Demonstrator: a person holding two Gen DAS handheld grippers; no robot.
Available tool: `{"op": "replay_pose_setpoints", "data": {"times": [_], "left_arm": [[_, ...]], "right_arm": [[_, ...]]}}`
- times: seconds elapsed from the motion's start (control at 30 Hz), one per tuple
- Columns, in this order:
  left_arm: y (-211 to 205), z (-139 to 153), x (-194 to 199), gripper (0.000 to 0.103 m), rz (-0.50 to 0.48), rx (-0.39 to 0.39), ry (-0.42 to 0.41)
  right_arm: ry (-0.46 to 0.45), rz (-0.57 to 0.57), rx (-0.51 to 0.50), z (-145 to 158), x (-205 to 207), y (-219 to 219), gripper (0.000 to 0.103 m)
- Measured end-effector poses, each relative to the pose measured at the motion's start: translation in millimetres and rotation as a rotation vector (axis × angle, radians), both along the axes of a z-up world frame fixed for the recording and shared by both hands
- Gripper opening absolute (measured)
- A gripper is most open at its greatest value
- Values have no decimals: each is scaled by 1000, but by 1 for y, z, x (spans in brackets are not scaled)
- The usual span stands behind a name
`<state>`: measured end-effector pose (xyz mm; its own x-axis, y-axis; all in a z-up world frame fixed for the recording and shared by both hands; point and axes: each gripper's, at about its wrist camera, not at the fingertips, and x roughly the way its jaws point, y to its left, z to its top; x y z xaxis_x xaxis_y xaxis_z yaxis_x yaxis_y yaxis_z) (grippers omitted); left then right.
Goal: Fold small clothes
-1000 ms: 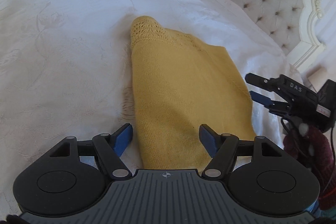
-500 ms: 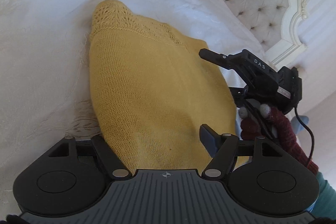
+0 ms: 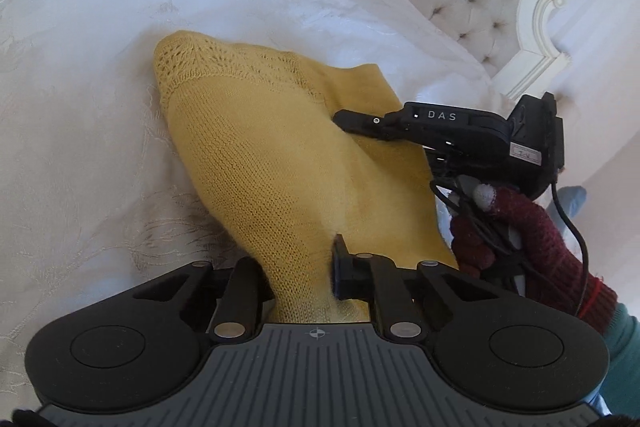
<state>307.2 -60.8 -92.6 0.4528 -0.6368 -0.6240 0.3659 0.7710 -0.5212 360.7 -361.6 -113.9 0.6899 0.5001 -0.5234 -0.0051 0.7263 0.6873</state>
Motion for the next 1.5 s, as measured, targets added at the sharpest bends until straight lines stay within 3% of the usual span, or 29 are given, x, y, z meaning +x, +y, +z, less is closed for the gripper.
{"op": "replay_pose_setpoints", "data": {"times": [0.27, 0.63, 0.77, 0.97, 1.13, 1.2, 1.37, 1.5], "left_arm": [[32, 25, -40, 14, -7, -24, 34], [91, 37, -153, 14, -9, 14, 111], [104, 27, -185, 15, 9, 30, 141], [115, 1, -208, 24, 87, 164, 151], [118, -2, -220, 30, 108, 219, 110], [118, 3, -227, 31, 122, 244, 75], [117, 31, -240, 32, 172, 317, -85], [114, 47, -232, 37, 204, 318, -182]], "right_arm": [[32, 18, 4, 31, -47, 36, 30], [103, 134, 52, 35, -153, 106, 30], [83, 202, -47, 38, -185, 133, 32], [26, 121, -332, 37, -217, 152, 46], [15, 15, -373, 34, -239, 146, 58], [12, -25, -356, 33, -246, 143, 58], [-57, -98, -398, 53, -271, 147, 58], [-91, -66, -423, 73, -286, 163, 59]]}}
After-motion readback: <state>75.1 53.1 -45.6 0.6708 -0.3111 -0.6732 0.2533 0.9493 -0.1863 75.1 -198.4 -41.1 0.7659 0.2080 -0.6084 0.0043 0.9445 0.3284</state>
